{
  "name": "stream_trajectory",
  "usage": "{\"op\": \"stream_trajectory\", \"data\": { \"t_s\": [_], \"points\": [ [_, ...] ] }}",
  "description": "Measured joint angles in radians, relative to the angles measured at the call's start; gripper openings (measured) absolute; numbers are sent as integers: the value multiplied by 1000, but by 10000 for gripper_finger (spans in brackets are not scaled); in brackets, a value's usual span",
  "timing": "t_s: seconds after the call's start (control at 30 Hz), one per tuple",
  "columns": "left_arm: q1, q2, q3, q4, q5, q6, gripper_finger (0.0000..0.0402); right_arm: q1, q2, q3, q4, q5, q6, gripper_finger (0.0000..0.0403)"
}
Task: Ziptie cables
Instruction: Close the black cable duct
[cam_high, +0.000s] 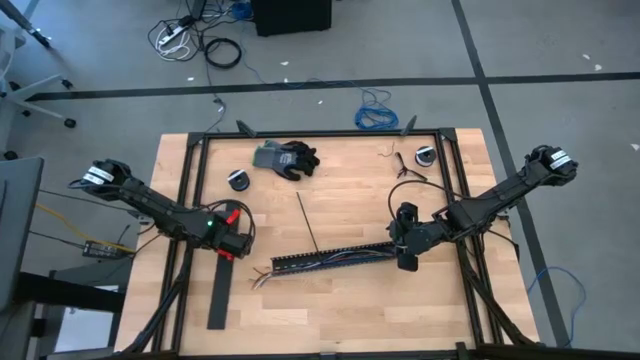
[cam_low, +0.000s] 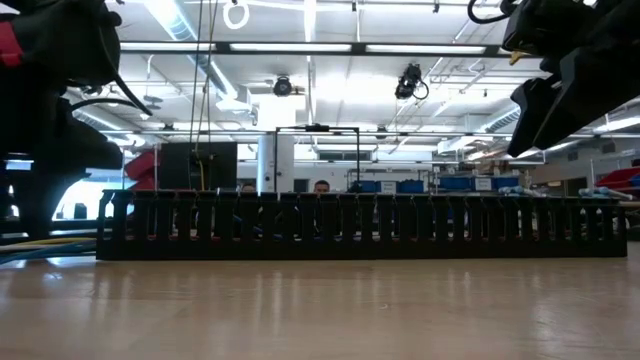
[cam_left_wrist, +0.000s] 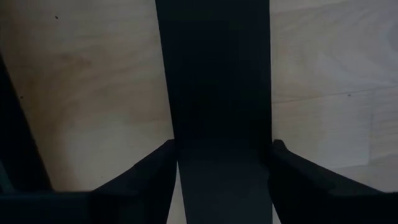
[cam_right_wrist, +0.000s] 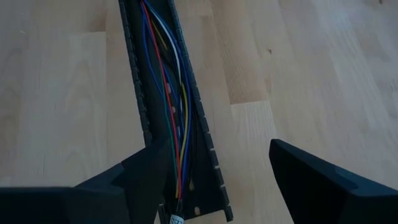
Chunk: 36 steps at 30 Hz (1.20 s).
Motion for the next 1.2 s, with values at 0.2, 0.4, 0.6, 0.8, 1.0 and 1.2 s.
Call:
{"op": "stream_trajectory", "data": {
  "t_s": [0.2, 0.4, 0.6, 0.8, 1.0, 1.2],
  "points": [
    [0, 0, 0, 2, -4, 4, 211, 0, 0, 0, 0, 0, -1, 272],
    [0, 0, 23, 3, -15, 33, 211, -2, 0, 0, -1, 0, -10, 272],
    [0, 0, 70, -1, -28, 78, 211, -18, 0, 0, -1, -1, -11, 272],
    [0, -1, 103, 1, -37, 108, 211, -28, 0, 0, -4, -1, -16, 272],
    [0, -1, 138, 23, -80, 183, 211, -29, 0, 0, -7, -2, -16, 272],
    [0, -1, 142, 21, -85, 181, 211, -29, 0, 0, -7, -8, -10, 272]
  ]
}}
